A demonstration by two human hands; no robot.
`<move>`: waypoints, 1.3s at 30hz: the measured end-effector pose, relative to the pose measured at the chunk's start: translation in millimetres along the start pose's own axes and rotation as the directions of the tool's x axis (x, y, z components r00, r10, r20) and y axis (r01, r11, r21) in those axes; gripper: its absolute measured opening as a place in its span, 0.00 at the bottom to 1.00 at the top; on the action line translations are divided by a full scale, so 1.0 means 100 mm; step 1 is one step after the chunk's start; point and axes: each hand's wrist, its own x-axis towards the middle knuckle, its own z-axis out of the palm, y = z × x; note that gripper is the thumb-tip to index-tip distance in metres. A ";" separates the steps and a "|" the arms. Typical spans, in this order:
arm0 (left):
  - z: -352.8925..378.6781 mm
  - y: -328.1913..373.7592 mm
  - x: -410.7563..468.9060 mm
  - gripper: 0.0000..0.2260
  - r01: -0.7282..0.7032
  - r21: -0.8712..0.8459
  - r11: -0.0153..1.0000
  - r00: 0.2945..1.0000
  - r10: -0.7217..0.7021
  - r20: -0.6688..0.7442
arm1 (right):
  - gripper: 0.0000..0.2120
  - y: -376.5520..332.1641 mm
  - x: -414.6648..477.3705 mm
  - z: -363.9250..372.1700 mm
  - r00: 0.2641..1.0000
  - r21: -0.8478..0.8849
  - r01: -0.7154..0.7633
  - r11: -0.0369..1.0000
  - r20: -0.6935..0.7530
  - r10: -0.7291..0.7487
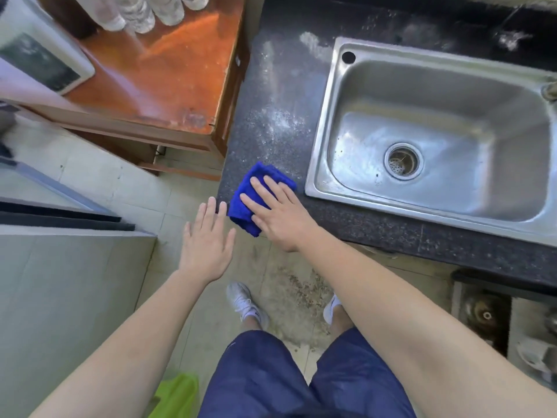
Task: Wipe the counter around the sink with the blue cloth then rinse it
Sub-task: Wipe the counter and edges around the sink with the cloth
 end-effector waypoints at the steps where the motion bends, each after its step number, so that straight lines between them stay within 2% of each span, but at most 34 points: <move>1: -0.01 0.00 -0.01 0.28 0.002 0.006 1.000 1.000 -0.002 0.000 | 0.26 -0.02 0.01 0.00 1.000 0.000 0.002 1.000 0.006 -0.002; 7: -0.04 0.16 -0.01 0.28 0.076 -0.067 0.995 0.997 -0.077 -0.016 | 0.24 0.34 -0.61 0.12 0.997 0.001 0.078 0.997 -0.010 -0.078; 11: -0.03 0.16 -0.04 0.29 0.060 -0.081 0.995 0.998 -0.063 -0.030 | 0.25 0.91 -1.56 0.29 0.999 -0.054 -0.052 0.997 -0.010 0.052; 13: -0.03 0.14 -0.06 0.29 0.042 -0.079 0.996 0.999 -0.045 -0.028 | 0.25 1.05 -1.77 0.28 0.995 -0.065 -0.099 0.993 0.022 0.101; 17: -0.01 0.10 -0.05 0.29 0.032 -0.098 0.995 0.999 -0.034 -0.013 | 0.26 0.84 -1.50 0.25 0.990 -0.073 -0.138 0.988 0.011 0.139; 24: -0.09 -0.11 -0.07 0.31 -0.019 -0.041 0.999 1.000 0.018 -0.002 | 0.27 0.11 -0.43 0.07 0.999 0.031 -0.027 0.999 0.018 0.027; 27: -0.16 -0.30 -0.11 0.27 0.063 -0.031 0.998 0.998 -0.063 -0.006 | 0.26 -0.12 0.07 -0.04 1.000 0.032 -0.011 0.999 -0.001 0.011; 31: -0.31 -0.51 -0.15 0.27 0.116 -0.002 0.993 0.992 -0.116 -0.044 | 0.26 -0.38 0.52 -0.15 0.999 0.014 -0.042 0.999 -0.022 0.042; 35: -0.50 -0.57 0.06 0.28 0.117 0.015 0.993 0.992 -0.116 -0.050 | 0.26 -0.35 0.40 -0.14 0.999 0.026 -0.034 0.999 -0.011 0.035; 39: -0.66 -0.50 0.44 0.28 0.080 -0.007 0.997 0.995 -0.080 -0.055 | 0.25 -0.06 -0.27 0.12 0.996 0.061 -0.062 0.996 -0.063 0.066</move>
